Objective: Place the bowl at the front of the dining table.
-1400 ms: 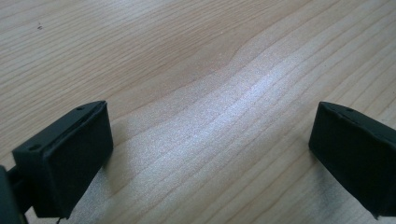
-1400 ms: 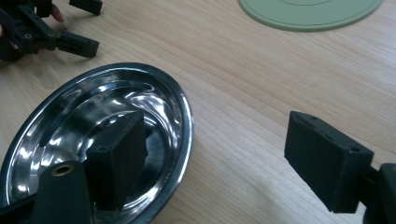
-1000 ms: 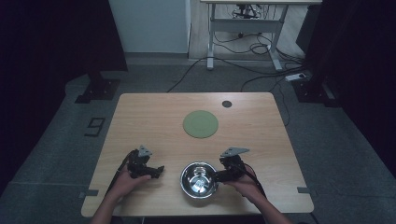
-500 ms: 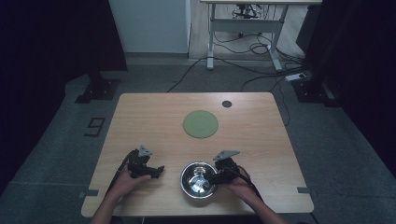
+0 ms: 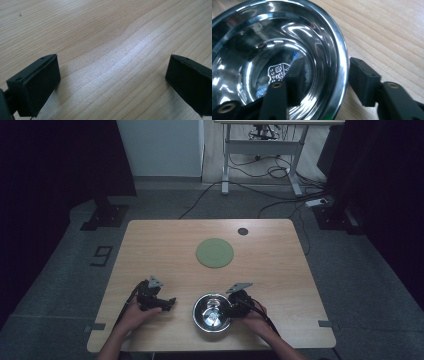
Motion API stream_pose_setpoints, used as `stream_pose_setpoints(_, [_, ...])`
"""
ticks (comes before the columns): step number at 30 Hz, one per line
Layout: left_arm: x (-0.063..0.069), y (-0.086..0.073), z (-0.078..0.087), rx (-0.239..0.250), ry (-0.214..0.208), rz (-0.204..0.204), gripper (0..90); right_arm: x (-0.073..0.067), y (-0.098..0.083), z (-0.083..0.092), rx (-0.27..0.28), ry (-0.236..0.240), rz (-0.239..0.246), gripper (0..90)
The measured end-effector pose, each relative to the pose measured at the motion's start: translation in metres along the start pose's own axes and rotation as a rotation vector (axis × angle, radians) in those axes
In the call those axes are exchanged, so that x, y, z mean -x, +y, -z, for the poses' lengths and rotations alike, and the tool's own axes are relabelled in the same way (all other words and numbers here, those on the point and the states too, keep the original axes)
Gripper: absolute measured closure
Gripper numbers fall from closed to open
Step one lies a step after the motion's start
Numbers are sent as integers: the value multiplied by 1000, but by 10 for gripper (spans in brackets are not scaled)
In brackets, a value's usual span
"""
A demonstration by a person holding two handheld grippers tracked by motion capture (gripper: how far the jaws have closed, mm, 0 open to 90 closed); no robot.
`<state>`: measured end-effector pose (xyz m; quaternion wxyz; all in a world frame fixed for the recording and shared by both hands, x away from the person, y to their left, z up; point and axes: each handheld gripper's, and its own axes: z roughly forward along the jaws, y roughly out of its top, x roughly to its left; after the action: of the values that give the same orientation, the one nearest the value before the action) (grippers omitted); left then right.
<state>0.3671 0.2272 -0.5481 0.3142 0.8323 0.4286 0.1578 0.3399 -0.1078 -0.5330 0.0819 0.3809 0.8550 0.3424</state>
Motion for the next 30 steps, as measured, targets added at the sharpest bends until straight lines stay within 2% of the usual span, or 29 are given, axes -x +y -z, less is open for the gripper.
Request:
stream_pose_setpoints(6, [0, 0, 0, 0, 0, 0, 0, 1, 0, -1, -20, 9, -4, 633])
stream_pose_setpoints(8, [0, 0, 0, 0, 0, 0, 0, 2, 0, -1, -21, 14, -11, 648])
stream_pose_setpoints(10, [0, 0, 0, 0, 0, 0, 0, 4, 0, 0, -24, 29, -28, 677])
stream_pose_setpoints(11, [0, 0, 0, 0, 0, 0, 0, 6, 0, 0, -33, 55, -45, 713])
stream_pose_setpoints(12, [0, 0, 0, 0, 0, 0, 0, 6, 0, 0, -33, 55, -45, 713])
stream_pose_setpoints(13, [0, 0, 0, 0, 0, 0, 0, 7, 0, 0, -37, 71, -50, 764])
stream_pose_setpoints(18, [0, 0, 0, 0, 0, 1, 0, 10, 0, 1, -35, 93, -77, 800])
stream_pose_setpoints(19, [0, 0, 0, 0, 0, 0, 0, 14, 0, 2, -32, 108, -102, 811])
stream_pose_setpoints(20, [0, 0, 0, 0, 0, 0, 0, 14, 0, 2, -32, 108, -102, 811])
stream_pose_setpoints(21, [0, 0, 0, 0, 0, 1, 0, 17, -1, 3, -28, 120, -136, 826])
stream_pose_setpoints(22, [0, 0, 0, 0, 0, 0, 0, 17, -1, 3, -28, 120, -136, 826])
stream_pose_setpoints(24, [0, 0, 0, 0, 0, 0, 0, 21, -1, 4, -22, 133, -166, 837])
stream_pose_setpoints(25, [0, 0, 0, -2, 0, 0, 0, 24, -2, 6, -9, 152, -194, 853])
stream_pose_setpoints(30, [0, 0, 0, -2, 0, 0, 0, 30, -2, 9, 5, 162, -215, 856])
